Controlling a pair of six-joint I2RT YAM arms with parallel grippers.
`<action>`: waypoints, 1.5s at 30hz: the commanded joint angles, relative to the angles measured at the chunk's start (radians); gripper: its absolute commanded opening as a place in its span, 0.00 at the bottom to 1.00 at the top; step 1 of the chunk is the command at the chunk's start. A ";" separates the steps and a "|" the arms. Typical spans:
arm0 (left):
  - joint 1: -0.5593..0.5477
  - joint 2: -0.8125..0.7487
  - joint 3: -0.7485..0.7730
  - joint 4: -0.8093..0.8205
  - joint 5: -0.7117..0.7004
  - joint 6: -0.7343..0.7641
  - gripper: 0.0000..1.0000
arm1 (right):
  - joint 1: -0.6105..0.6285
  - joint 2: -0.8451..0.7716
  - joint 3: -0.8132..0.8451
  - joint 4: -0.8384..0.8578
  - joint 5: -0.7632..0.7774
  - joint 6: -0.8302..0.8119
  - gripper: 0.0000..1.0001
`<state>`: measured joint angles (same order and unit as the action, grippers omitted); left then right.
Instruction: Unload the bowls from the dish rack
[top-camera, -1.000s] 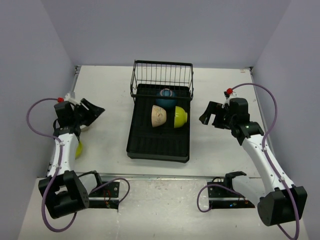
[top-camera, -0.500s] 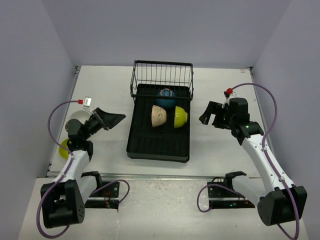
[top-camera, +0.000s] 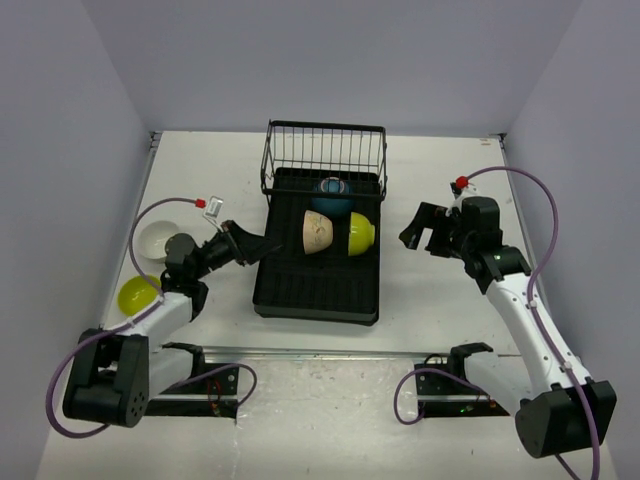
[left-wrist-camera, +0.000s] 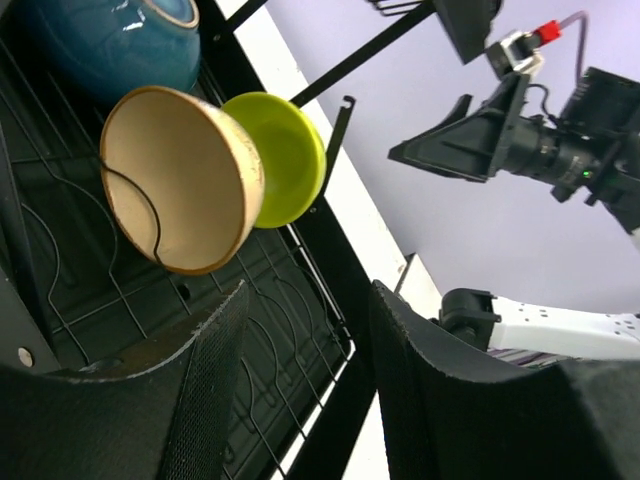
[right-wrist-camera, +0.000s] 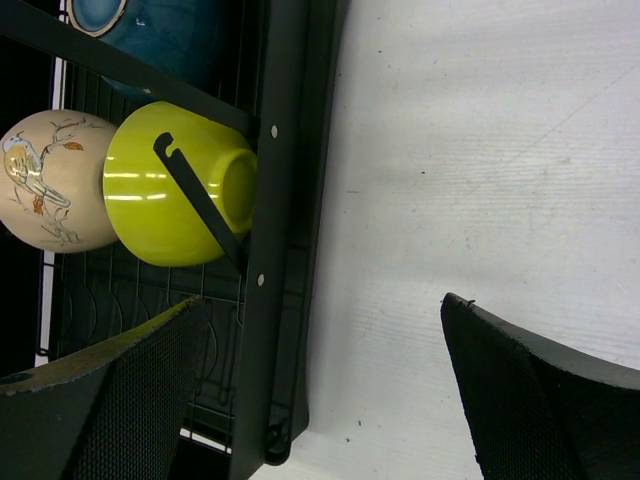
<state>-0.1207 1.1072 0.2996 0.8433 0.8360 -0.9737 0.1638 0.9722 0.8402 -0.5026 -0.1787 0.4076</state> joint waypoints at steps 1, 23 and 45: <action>-0.034 0.048 0.030 0.099 -0.084 0.052 0.53 | 0.006 -0.027 0.013 -0.001 -0.013 -0.004 0.99; -0.168 0.350 0.122 0.339 -0.225 -0.020 0.52 | 0.005 -0.018 0.016 0.004 -0.024 0.019 0.99; -0.234 0.511 0.199 0.392 -0.264 -0.045 0.51 | 0.005 0.000 0.050 -0.001 -0.005 0.008 0.99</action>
<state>-0.3416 1.6066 0.4679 1.1713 0.5941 -1.0134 0.1638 0.9749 0.8452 -0.5087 -0.1783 0.4191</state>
